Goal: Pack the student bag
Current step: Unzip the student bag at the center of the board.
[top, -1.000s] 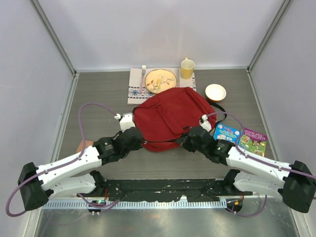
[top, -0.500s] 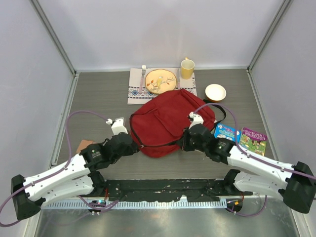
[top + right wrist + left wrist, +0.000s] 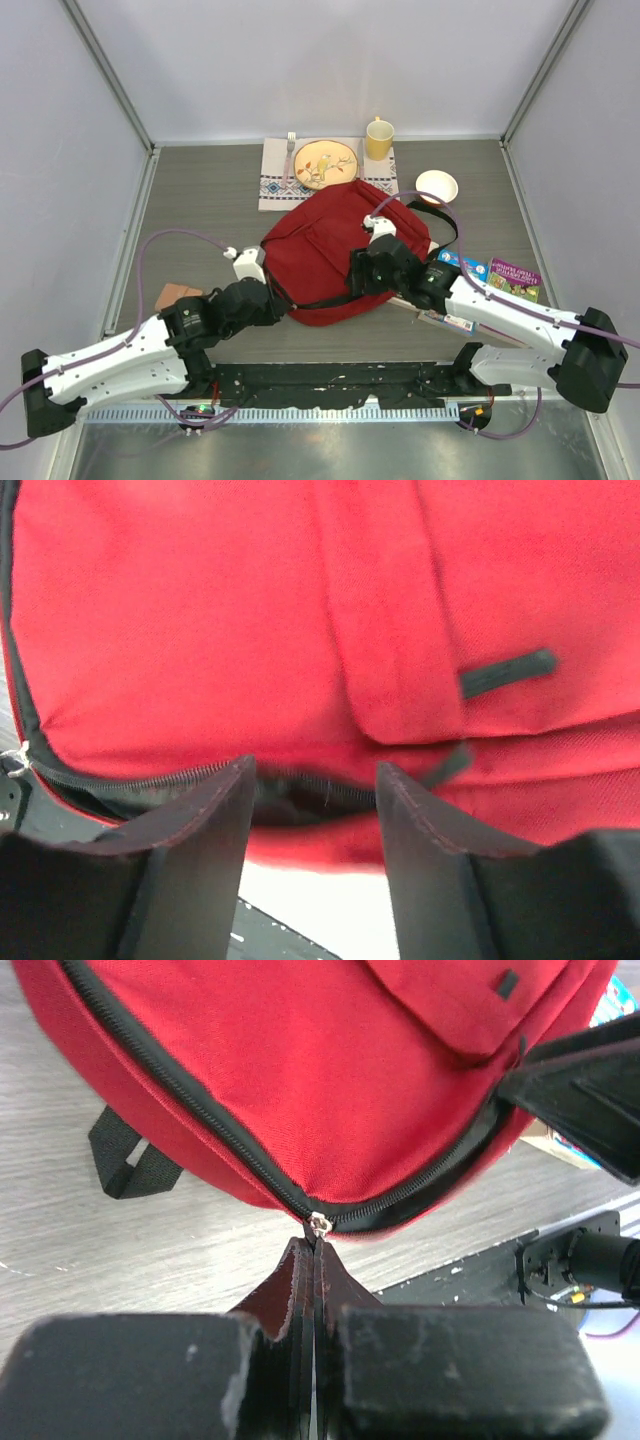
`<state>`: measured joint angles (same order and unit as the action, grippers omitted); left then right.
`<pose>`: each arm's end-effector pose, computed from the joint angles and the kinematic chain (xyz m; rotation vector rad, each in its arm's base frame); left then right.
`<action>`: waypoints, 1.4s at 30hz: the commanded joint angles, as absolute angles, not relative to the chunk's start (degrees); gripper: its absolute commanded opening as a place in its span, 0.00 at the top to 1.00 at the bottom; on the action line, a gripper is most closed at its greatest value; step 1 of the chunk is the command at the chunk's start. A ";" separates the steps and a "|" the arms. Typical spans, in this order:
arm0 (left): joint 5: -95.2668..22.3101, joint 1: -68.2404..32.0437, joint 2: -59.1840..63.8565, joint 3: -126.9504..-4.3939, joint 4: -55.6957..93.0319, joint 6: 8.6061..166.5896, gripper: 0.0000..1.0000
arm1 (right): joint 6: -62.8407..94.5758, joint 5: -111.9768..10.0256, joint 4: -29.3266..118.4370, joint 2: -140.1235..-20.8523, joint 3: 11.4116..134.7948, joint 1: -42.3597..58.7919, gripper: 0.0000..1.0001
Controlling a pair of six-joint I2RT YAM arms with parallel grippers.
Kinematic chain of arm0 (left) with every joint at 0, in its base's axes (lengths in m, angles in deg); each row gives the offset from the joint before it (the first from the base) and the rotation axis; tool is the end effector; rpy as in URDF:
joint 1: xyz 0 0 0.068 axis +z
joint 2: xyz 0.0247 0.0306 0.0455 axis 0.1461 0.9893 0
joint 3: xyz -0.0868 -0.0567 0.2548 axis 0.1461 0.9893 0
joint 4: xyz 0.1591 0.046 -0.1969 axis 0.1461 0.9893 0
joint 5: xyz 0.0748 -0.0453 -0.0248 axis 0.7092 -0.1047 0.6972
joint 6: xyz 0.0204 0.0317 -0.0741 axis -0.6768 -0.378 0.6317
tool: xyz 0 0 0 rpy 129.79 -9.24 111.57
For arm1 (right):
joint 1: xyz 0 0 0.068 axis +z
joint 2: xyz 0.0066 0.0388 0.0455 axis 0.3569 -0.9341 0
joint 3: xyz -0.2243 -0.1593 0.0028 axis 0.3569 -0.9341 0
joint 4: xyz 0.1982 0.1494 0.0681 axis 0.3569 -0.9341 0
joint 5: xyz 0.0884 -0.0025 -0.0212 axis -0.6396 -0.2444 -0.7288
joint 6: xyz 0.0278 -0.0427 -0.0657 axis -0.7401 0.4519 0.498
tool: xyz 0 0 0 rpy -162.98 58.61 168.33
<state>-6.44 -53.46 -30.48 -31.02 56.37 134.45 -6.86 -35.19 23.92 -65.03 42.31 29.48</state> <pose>0.1068 -0.1425 0.2400 -0.1347 2.3135 -0.6983 0.1766 0.1974 0.2292 -0.3532 2.3322 0.5455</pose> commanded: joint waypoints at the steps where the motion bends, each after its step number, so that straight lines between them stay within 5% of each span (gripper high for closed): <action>1: -7.21 -56.46 -28.95 -29.98 51.29 139.29 1.00 | -16.67 -30.24 20.29 -62.52 44.14 29.19 0.36; 5: -6.07 -59.09 -25.79 -30.50 48.11 140.18 1.00 | -25.99 -31.37 16.15 -54.80 40.29 29.19 0.28; 14: -2.65 -63.49 -19.54 -32.44 43.54 139.91 1.00 | -59.21 -46.50 27.37 -42.05 23.86 30.67 0.27; 26: 0.70 -64.90 -23.85 -28.39 40.28 140.62 1.00 | -82.96 -26.47 51.57 -56.96 19.25 52.47 0.26; 42: 2.54 -65.43 -27.10 -26.46 41.78 141.15 1.00 | -92.28 -14.25 56.14 -58.29 15.31 54.50 0.25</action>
